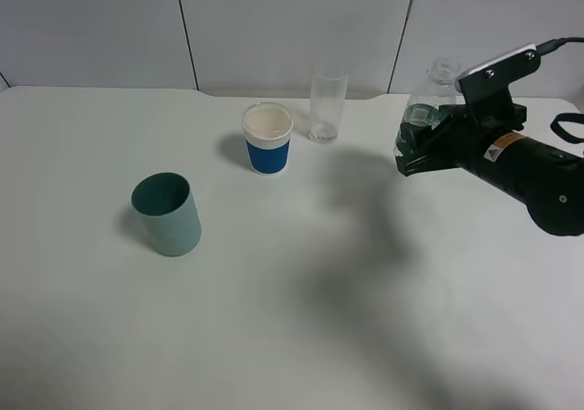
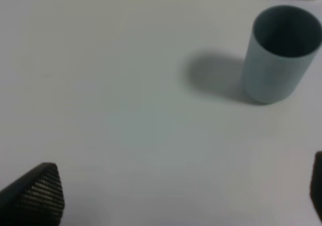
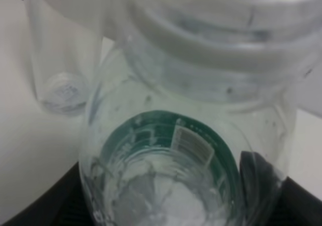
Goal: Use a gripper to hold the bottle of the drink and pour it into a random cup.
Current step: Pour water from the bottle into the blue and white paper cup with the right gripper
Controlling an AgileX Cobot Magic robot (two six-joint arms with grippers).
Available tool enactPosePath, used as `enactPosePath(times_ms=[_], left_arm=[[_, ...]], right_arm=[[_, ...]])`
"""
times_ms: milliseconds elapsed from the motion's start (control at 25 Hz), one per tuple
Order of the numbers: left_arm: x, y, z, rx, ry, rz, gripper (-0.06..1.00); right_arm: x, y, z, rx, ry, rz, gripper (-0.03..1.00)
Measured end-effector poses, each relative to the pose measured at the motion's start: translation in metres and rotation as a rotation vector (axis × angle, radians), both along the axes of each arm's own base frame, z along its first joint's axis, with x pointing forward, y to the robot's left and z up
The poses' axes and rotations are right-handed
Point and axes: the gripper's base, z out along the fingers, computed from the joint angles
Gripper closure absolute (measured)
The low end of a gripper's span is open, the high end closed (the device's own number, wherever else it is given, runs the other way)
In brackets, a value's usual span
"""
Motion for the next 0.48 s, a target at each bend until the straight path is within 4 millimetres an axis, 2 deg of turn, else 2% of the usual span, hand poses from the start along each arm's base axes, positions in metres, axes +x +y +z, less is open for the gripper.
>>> enactPosePath(times_ms=[480], left_arm=[[0.0,0.0,0.0,0.0,0.0,0.0,-0.05]], right_arm=[[0.022,0.013,0.014,-0.019,0.061,-0.014,0.4]])
